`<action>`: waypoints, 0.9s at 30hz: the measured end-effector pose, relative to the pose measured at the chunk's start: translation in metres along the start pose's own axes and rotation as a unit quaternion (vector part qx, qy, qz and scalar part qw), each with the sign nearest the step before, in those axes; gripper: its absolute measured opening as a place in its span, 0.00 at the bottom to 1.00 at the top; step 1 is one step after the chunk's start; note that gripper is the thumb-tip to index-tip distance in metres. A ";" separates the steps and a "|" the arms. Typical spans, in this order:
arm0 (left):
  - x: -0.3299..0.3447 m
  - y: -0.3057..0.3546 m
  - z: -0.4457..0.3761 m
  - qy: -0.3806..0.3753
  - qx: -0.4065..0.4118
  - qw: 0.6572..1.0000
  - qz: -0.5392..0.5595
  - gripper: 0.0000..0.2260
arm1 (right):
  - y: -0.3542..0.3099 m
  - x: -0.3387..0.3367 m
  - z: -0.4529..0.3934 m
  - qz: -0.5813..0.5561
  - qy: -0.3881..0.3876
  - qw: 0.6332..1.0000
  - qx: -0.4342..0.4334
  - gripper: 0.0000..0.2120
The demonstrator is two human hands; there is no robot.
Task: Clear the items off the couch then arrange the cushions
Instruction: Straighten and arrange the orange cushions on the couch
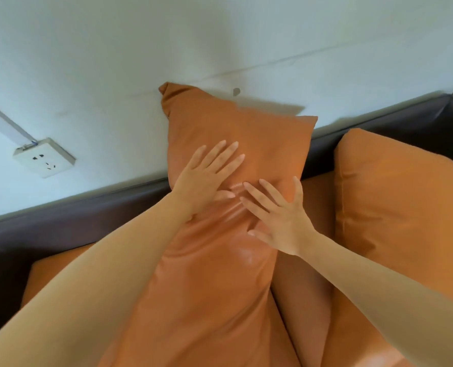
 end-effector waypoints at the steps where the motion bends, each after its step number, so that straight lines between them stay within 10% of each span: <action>1: -0.003 0.004 -0.017 -0.016 0.014 1.000 -0.019 0.41 | 0.005 0.004 0.004 -0.007 -0.005 1.000 0.004 0.35; 12: 0.019 0.021 -0.109 -0.252 0.019 0.965 -0.066 0.54 | 0.008 0.053 0.008 -0.113 -0.062 0.992 -0.005 0.38; 27: 0.016 0.010 -0.076 -0.189 0.055 0.978 -0.065 0.24 | 0.014 0.046 -0.003 -0.179 0.064 0.980 -0.063 0.35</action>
Point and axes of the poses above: each hand's wrist, its own z-axis away from the middle knuckle, its own x-axis out of the palm, y = z × x, the point moved 2 cm from there along -z, towards the middle knuckle, and after that the axes turned 10 degrees about z, right-handed, at the moved point
